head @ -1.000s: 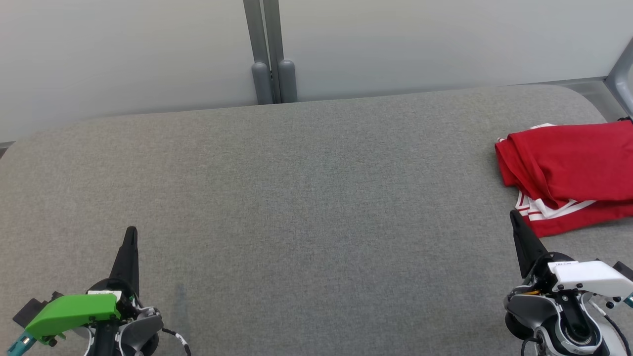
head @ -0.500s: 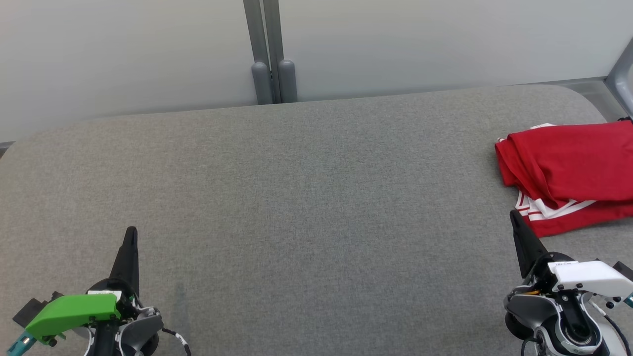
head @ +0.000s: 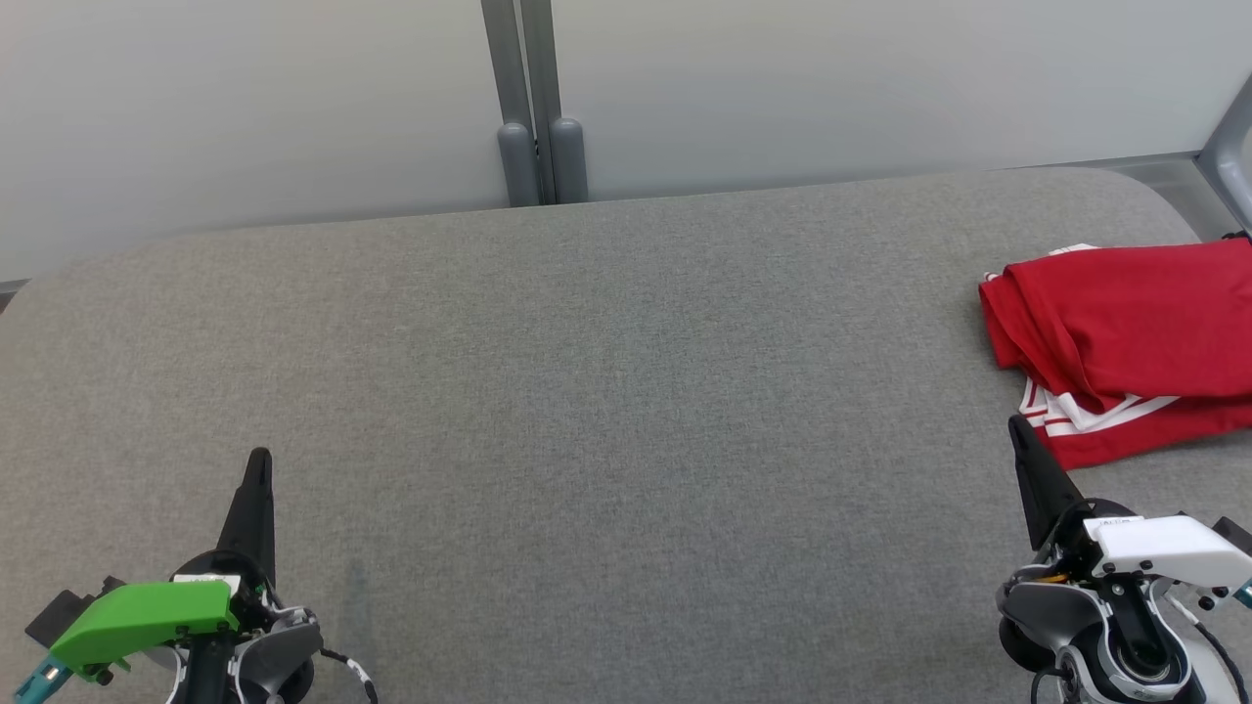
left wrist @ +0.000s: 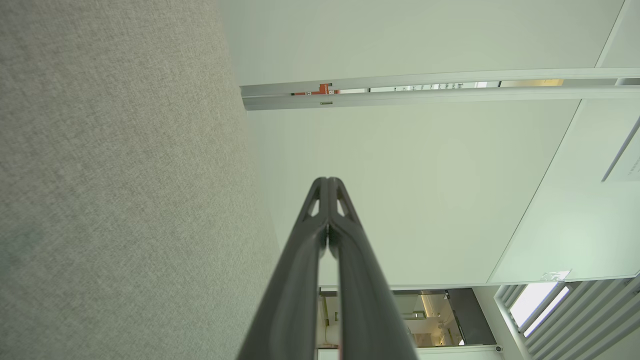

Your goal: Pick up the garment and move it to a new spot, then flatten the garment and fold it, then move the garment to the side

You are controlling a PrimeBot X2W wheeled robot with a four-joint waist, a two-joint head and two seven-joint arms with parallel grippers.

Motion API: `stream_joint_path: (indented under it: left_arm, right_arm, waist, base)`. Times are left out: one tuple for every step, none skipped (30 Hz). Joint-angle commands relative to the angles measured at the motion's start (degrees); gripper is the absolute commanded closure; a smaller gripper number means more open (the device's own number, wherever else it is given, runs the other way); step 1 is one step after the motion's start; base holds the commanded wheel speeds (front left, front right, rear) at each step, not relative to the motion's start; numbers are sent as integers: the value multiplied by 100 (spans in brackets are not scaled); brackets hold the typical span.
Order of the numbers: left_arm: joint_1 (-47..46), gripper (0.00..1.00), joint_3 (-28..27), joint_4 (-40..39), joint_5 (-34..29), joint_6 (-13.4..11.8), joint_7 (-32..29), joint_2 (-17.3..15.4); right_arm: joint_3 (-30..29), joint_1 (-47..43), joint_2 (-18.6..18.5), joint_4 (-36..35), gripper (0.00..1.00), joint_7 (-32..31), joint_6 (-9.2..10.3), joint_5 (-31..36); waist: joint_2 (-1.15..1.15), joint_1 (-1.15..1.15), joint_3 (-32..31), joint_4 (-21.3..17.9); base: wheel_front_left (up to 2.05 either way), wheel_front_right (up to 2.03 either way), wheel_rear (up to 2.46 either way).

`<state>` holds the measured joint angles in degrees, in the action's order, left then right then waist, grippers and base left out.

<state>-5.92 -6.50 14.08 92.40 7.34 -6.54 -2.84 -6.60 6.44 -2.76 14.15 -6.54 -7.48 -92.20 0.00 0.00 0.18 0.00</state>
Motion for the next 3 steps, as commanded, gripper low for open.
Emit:
stream_joint_path:
  left_arm:
    - [-62,100,-16,-10,3,30,-20,-2]
    - [-62,100,-16,-10,3,30,-20,-2]
    - [-62,100,-16,-10,3,30,-20,-2]
  right_arm:
    - [-7,-50,-7,-32,100,-19,-2,-39]
    - [-7,-50,-7,-32,100,-19,-2,-39]
    - [-7,-50,-7,-32,100,-19,-2,-39]
  waist:
    - [0,0,0,0]
    - [0,0,0,0]
    - [0,0,0,0]
  base:
    - [0,0,0]
    - [0,0,0]
    - [0,0,0]
